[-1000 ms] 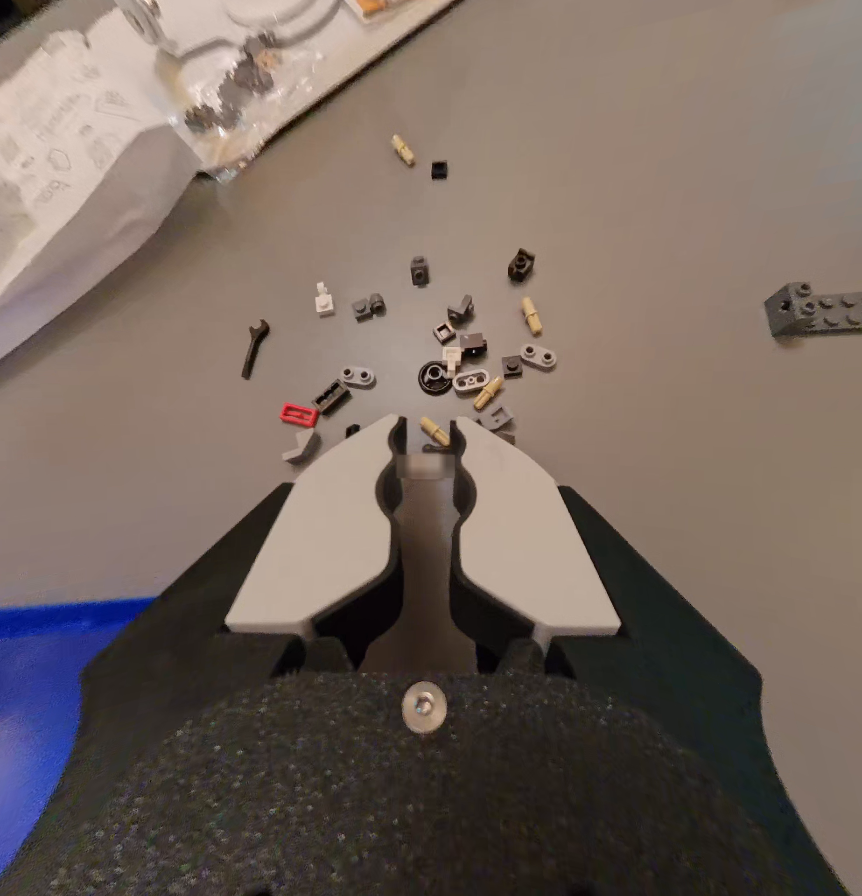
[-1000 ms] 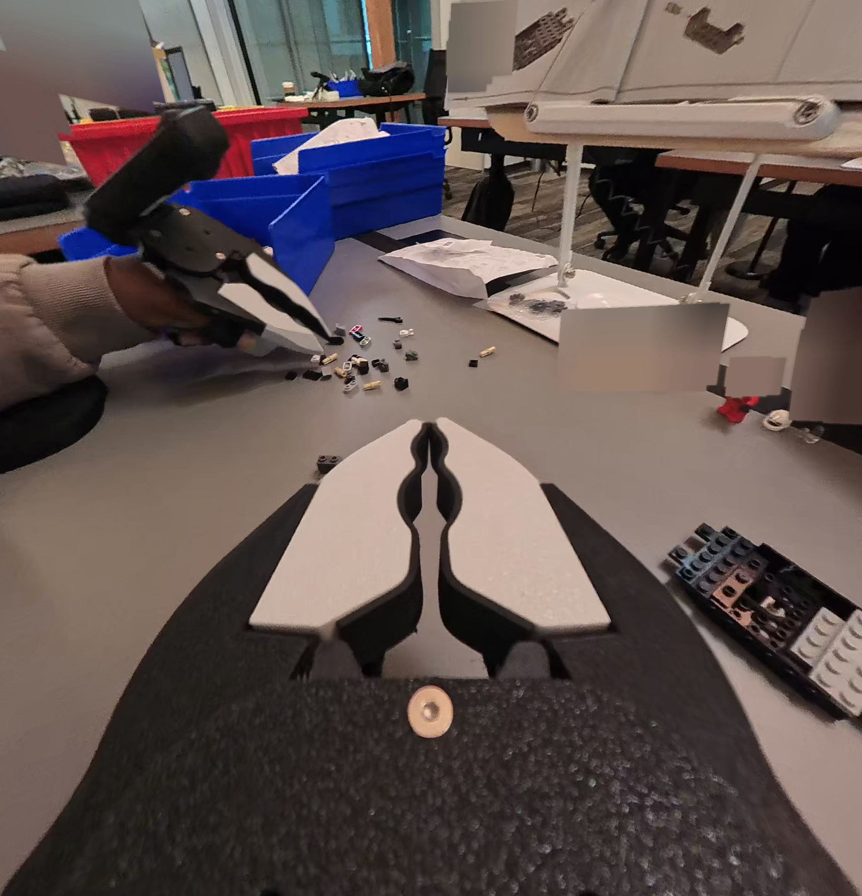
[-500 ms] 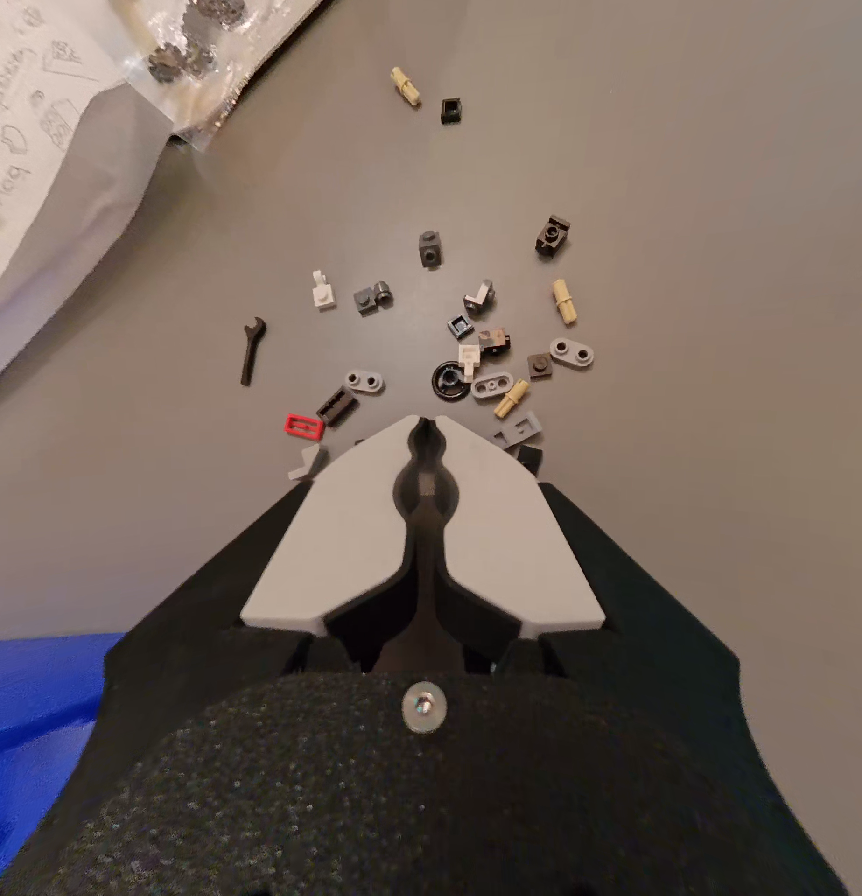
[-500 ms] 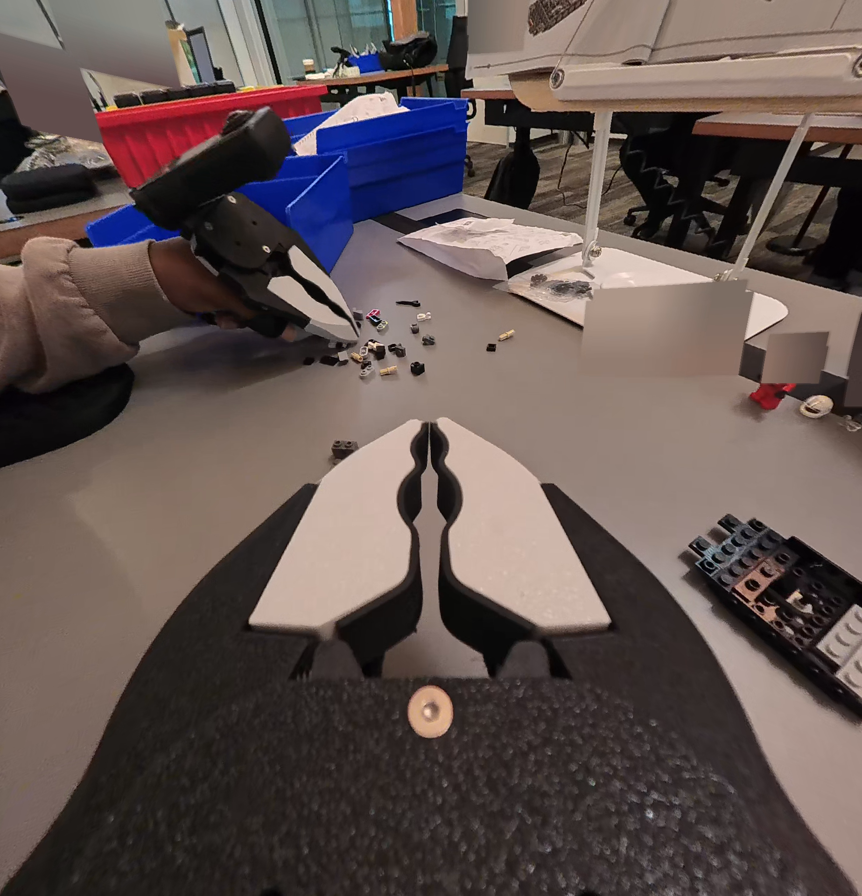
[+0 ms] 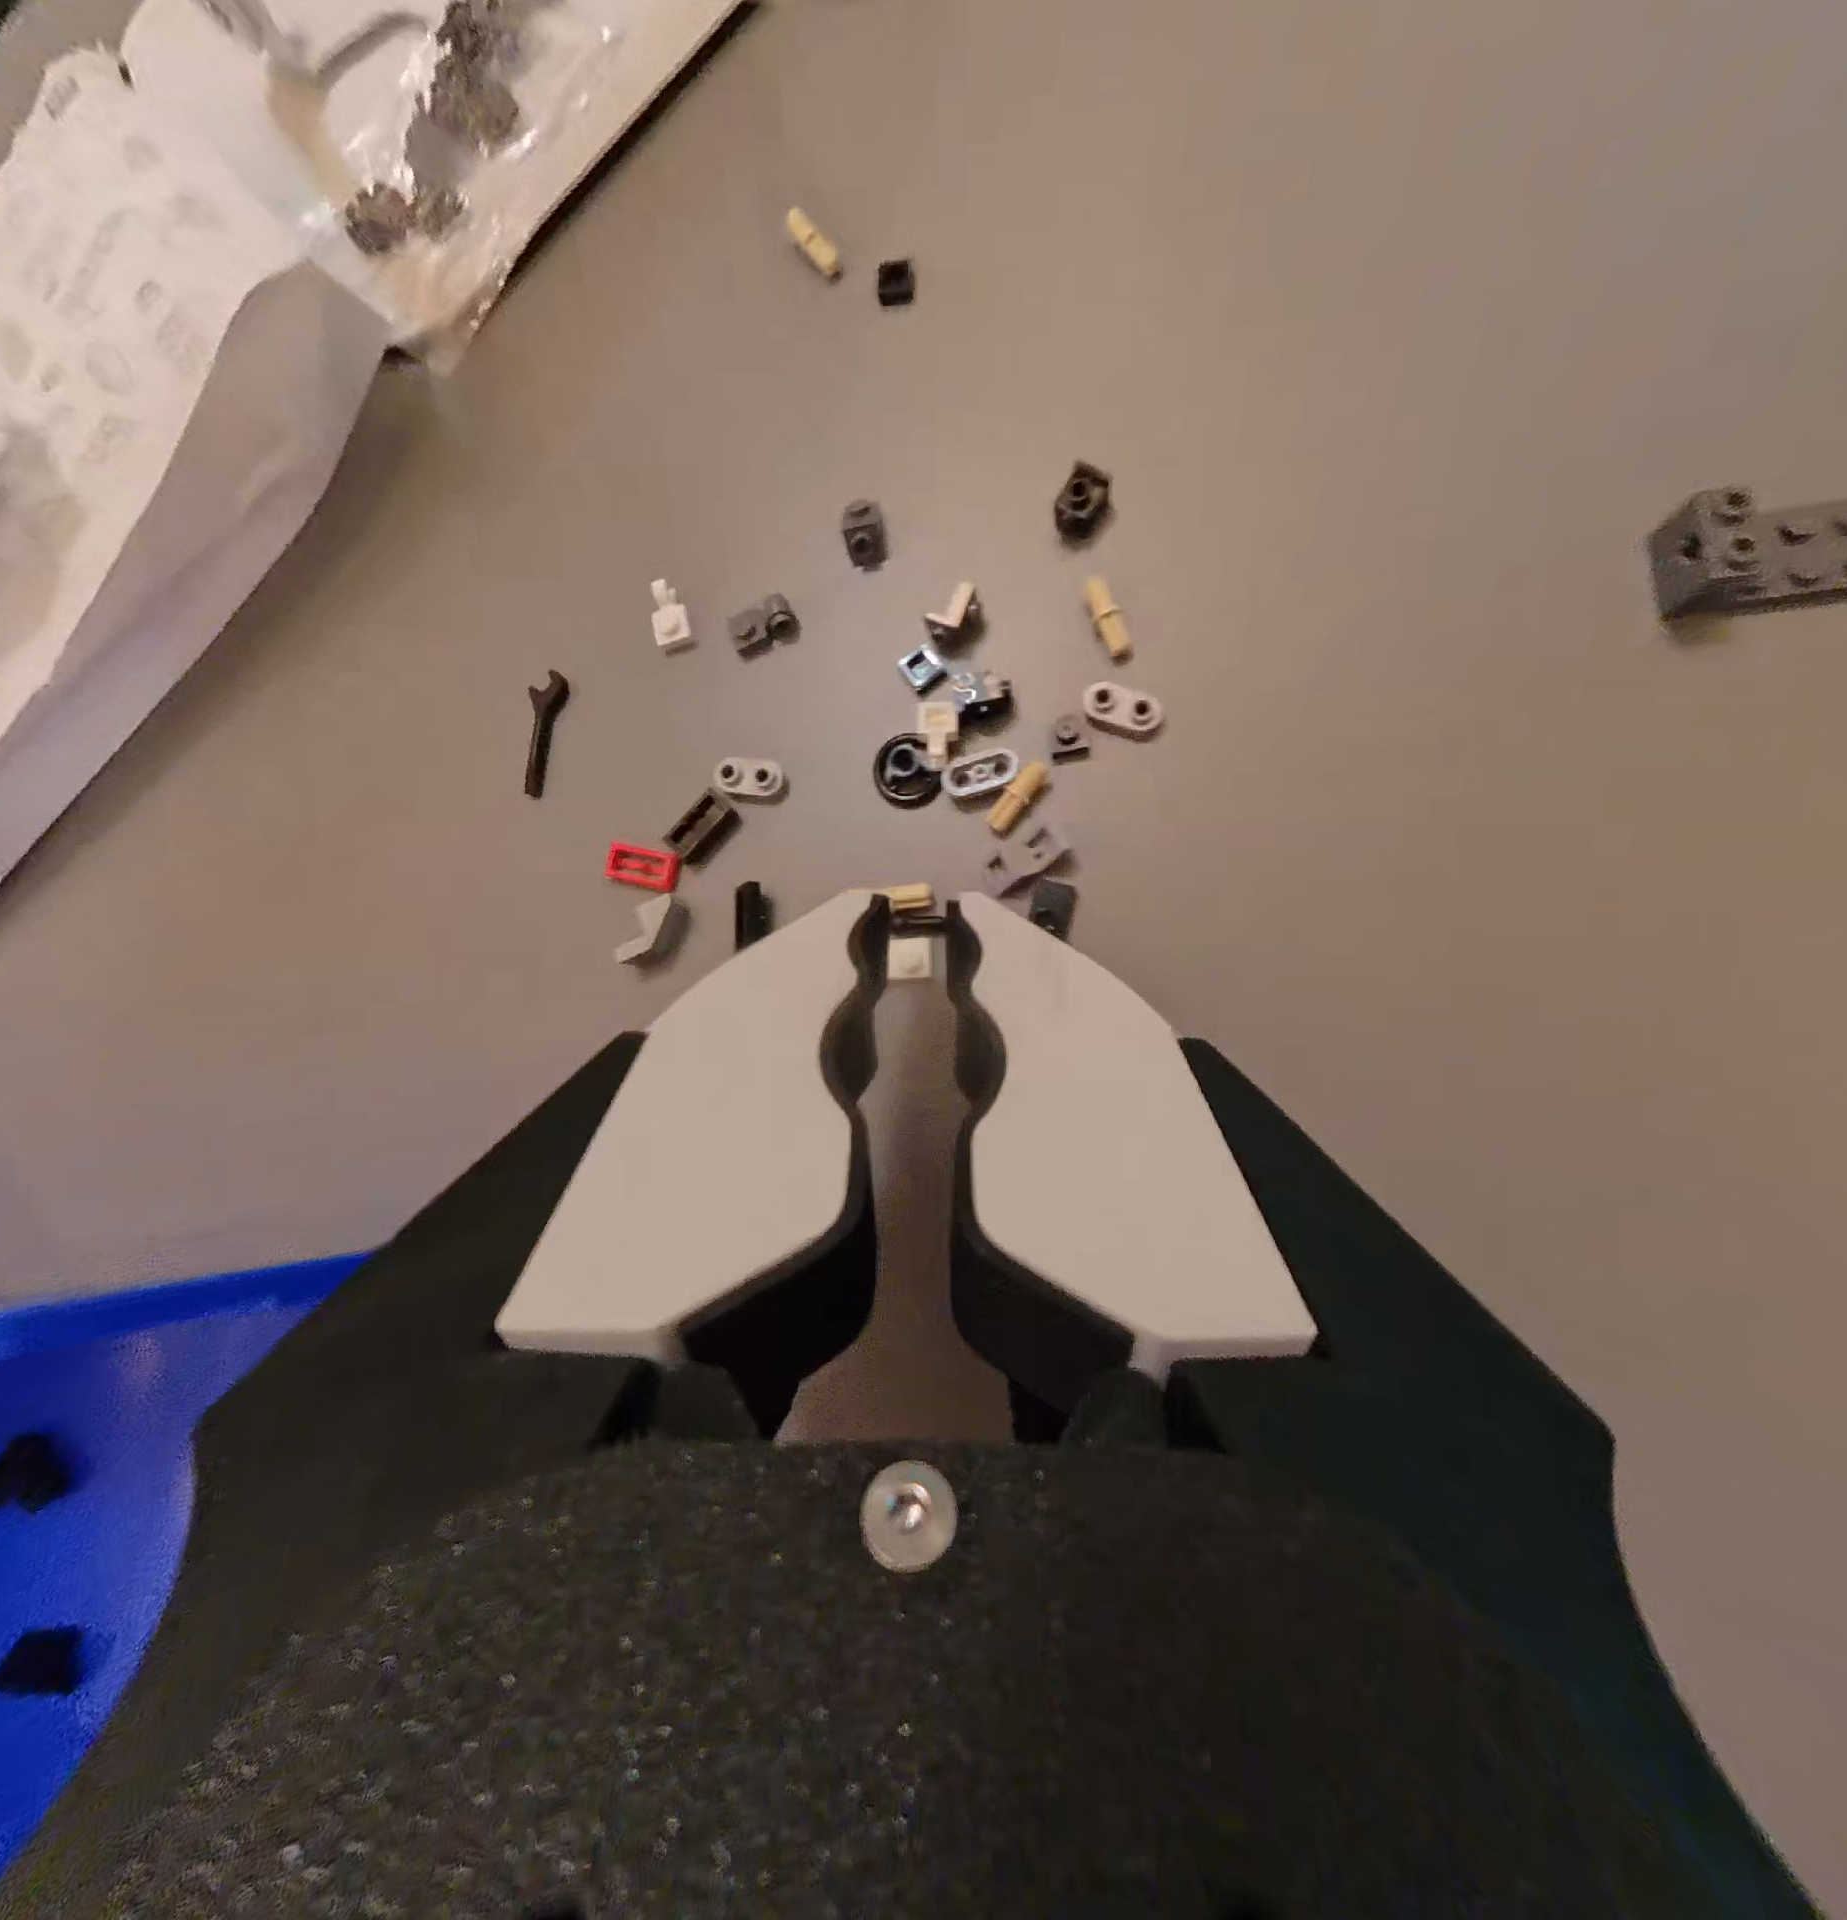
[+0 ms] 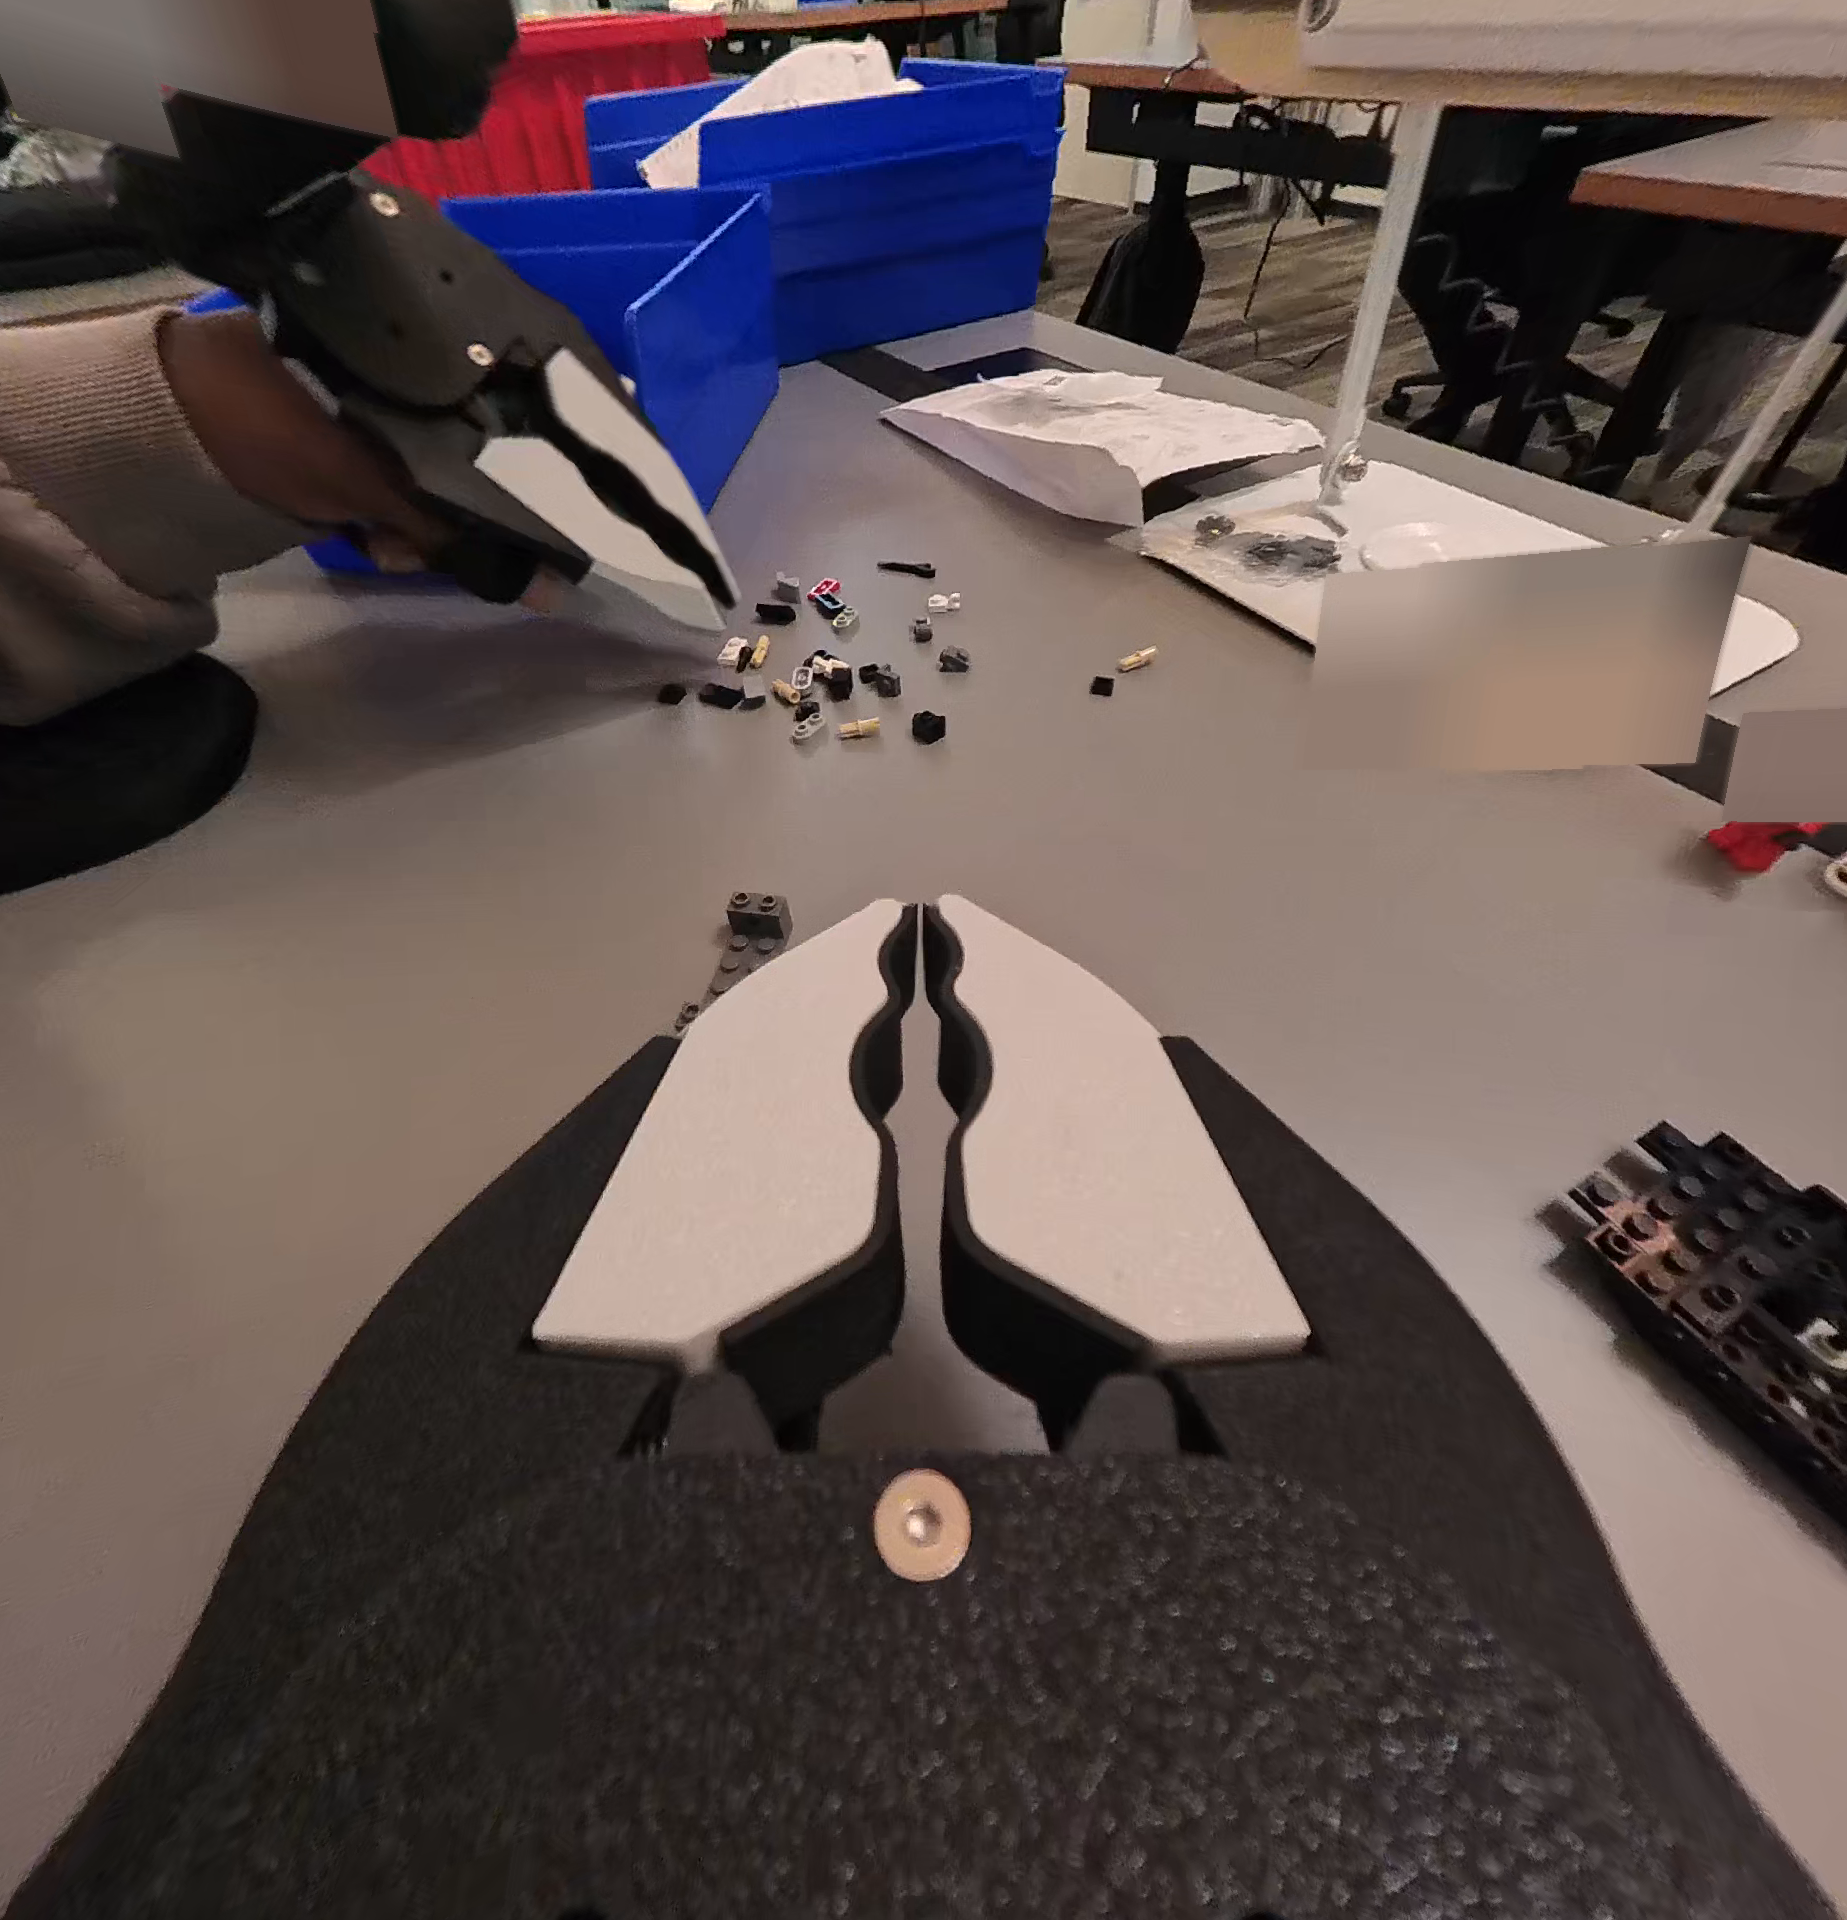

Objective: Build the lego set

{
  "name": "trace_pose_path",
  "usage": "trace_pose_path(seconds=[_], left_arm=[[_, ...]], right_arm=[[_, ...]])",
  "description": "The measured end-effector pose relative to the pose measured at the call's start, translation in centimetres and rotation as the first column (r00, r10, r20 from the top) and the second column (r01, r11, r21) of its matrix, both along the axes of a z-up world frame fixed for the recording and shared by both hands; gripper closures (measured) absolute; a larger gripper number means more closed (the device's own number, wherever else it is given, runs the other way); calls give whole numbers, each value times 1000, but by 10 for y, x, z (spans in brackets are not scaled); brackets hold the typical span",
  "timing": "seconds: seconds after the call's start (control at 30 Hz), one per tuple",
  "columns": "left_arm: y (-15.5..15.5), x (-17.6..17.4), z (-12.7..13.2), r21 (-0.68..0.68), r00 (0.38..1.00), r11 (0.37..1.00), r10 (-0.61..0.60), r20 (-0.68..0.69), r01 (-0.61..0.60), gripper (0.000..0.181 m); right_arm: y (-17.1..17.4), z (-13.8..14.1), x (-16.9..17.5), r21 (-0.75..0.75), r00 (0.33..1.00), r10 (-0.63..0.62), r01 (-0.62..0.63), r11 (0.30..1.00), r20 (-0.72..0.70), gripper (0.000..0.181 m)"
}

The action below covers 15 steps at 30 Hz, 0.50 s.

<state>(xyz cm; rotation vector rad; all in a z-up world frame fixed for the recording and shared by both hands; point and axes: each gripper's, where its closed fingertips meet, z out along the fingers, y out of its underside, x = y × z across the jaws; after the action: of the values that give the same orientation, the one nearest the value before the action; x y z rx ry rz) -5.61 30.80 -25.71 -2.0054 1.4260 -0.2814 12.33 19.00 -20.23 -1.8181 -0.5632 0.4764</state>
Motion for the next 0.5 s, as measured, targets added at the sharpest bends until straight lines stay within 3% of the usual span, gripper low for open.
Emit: trace_pose_path(seconds=[0.17,0.5], left_arm=[[11,2,-15,-35,998,999,17,-57,-19,162],[12,3,-19,-98,998,995,29,-59,-35,166]], right_arm=[[-1,-3,-1,-6,1000,6,-6,1000,16,181],[-2,-1,2,-13,1000,8,-8,1000,-16,181]])
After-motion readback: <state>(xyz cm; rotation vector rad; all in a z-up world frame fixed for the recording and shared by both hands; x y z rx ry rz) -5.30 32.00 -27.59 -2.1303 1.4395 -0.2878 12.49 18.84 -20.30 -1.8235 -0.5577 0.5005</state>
